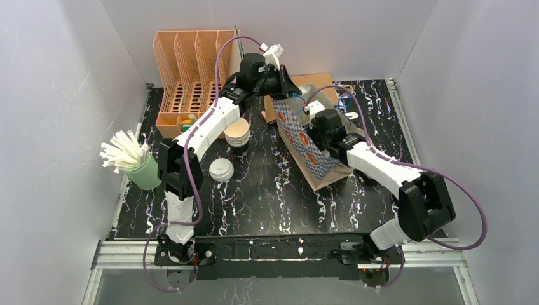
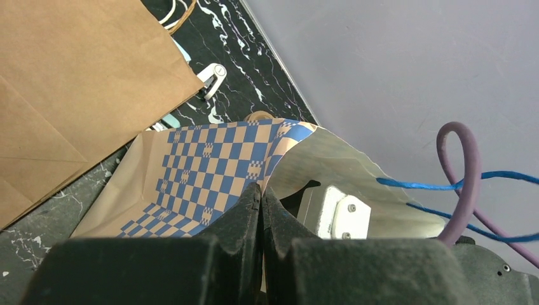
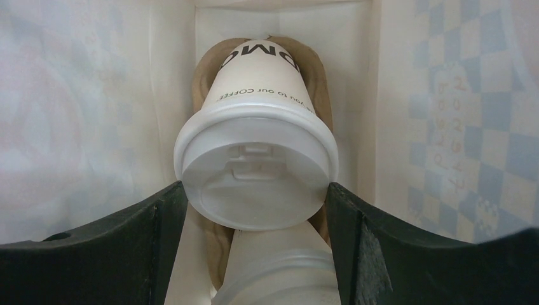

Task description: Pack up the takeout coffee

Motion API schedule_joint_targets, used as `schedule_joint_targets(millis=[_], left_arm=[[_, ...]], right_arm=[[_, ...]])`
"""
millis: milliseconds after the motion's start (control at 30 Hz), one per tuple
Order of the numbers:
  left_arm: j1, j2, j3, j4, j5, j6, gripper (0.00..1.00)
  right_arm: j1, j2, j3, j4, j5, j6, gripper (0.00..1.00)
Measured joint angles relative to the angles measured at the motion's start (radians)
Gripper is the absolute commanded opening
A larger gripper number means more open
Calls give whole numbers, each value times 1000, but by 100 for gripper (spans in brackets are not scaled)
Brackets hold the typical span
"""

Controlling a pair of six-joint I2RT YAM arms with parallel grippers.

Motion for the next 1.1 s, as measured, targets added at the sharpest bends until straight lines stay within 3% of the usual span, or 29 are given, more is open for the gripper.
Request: schedule_joint_targets(millis=[500,833,867,900,933,967,1033,1100], left_arm=[[3,47,58,-14,3,-2,0],[3,47,58,-13,4,-5,0],[3,47,58,-13,5,-5,0],[3,47,58,-13,5,-7,0],[3,47,58,-13,6,-8,0],[3,47,58,-12,8,-8,0],[3,47,58,-8,10,-11,0],[3,47,58,-4,13,-13,0]], right_arm=[[-1,37,32,-16,-1,24,10],[-1,42,76,-76,0,16,17],[-1,42,83,-83,0,15,22],[-1,42,90,-89,0,13,37],[-1,42,98,-95,0,13,64],[-1,42,103,-100,0,12,78],[-1,42,116,-105,2,12,90],[-1,42,130,-108,7,12,94]])
